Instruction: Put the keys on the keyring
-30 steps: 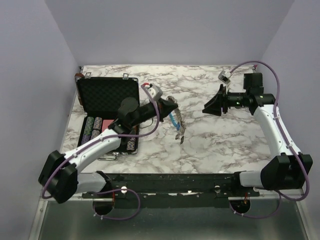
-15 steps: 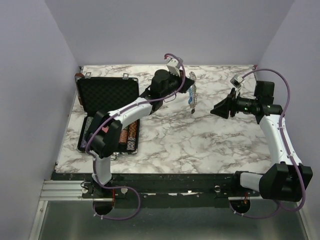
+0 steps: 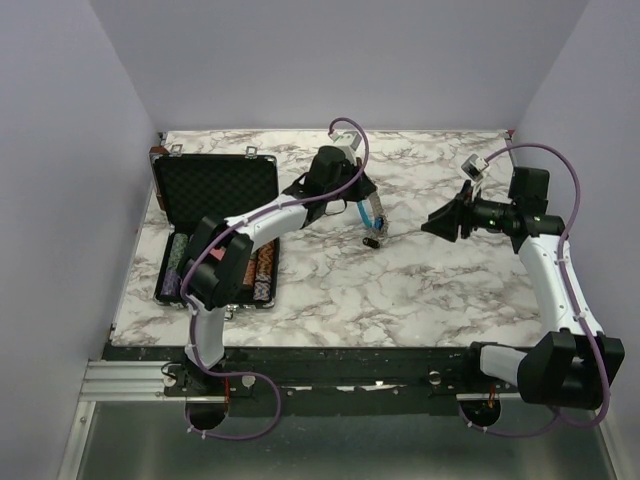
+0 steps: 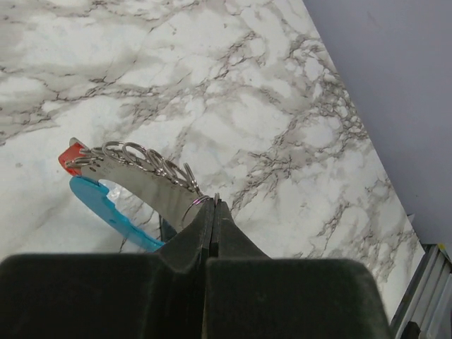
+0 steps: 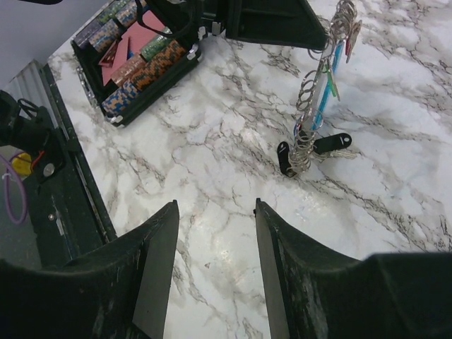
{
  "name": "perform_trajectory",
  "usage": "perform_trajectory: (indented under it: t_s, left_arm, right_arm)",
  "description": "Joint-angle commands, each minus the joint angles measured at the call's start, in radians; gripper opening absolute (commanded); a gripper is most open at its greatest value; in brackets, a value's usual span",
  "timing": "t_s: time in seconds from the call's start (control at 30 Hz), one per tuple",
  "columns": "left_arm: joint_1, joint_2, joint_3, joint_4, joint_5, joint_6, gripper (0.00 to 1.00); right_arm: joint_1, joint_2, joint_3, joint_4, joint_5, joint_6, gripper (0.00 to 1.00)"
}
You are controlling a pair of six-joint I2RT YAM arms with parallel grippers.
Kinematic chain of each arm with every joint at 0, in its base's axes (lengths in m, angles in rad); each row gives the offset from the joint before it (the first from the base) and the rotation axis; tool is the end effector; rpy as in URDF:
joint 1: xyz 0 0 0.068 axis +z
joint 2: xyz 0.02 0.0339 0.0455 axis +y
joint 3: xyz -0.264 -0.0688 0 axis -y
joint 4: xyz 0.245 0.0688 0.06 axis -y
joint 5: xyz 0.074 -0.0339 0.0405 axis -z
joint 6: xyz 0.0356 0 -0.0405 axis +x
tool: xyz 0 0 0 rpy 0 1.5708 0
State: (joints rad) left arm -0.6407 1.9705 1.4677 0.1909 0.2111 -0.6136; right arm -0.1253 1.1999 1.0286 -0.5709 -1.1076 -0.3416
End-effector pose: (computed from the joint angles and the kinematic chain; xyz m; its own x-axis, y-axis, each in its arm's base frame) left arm 0.3722 -0.2869 0.2578 -0.6297 -0.2328 -0.7411 0.4669 0.6490 -0.6006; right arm 0.2443 0.0013 0.3161 -0.4314 -0.0965 -0.8970 -0.7884 0.5236 0.3229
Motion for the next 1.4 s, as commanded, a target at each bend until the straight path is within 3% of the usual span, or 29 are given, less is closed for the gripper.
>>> perform_trajectory:
  t_s: [0.0,0.13,0.3,0.33,0.53,0.7,0.93,1.0,1.17,1.2,1.37]
  left_arm:
    - [0.007,-0.090,-0.033,-0.048,0.013,0.028,0.03]
    - [0.006,-0.189,-0.105,-0.053,-0.030,0.086,0.39]
    - [0.001,-0.385,-0.193,-0.096,-0.084,0.201,0.64]
    - [-0.001,-0.562,-0.281,-0.117,-0.110,0.272,0.70]
    - [0.004,-0.905,-0.478,-0.165,-0.085,0.337,0.99]
    - [0.016,-1.163,-0.601,-0.261,-0.093,0.377,0.99]
    - [0.039,-1.444,-0.719,-0.456,-0.165,0.388,0.99]
    - [0.039,-1.502,-0.751,-0.484,-0.171,0.355,0.99]
    - [0.041,-1.584,-0.794,-0.554,-0.153,0.308,0.99]
    - [0.041,-1.595,-0.797,-0.565,-0.154,0.308,0.99]
    - [0.041,-1.659,-0.826,-0.581,-0.145,0.279,0.99]
  right_arm:
    - [-0.010,-0.031,-0.024,0.019,0.012,-0.016,0.56]
    - [-0.013,-0.039,-0.030,0.009,0.035,-0.030,0.58]
    - [-0.019,-0.039,-0.010,0.000,0.040,-0.028,0.58]
    - [-0.025,-0.039,0.008,-0.012,0.041,-0.025,0.59]
    - [-0.050,-0.059,0.037,-0.017,0.052,-0.002,0.60]
    - [-0.069,-0.080,0.082,-0.015,0.069,0.038,0.63]
    - [-0.080,-0.103,0.171,0.034,0.126,0.274,0.86]
    - [-0.080,-0.106,0.177,0.084,0.130,0.399,0.92]
    - [-0.080,-0.132,0.145,0.238,0.181,0.668,0.91]
    - [-0.080,-0.137,0.143,0.243,0.207,0.691,1.00]
    - [-0.080,-0.171,0.146,0.224,0.308,0.704,1.00]
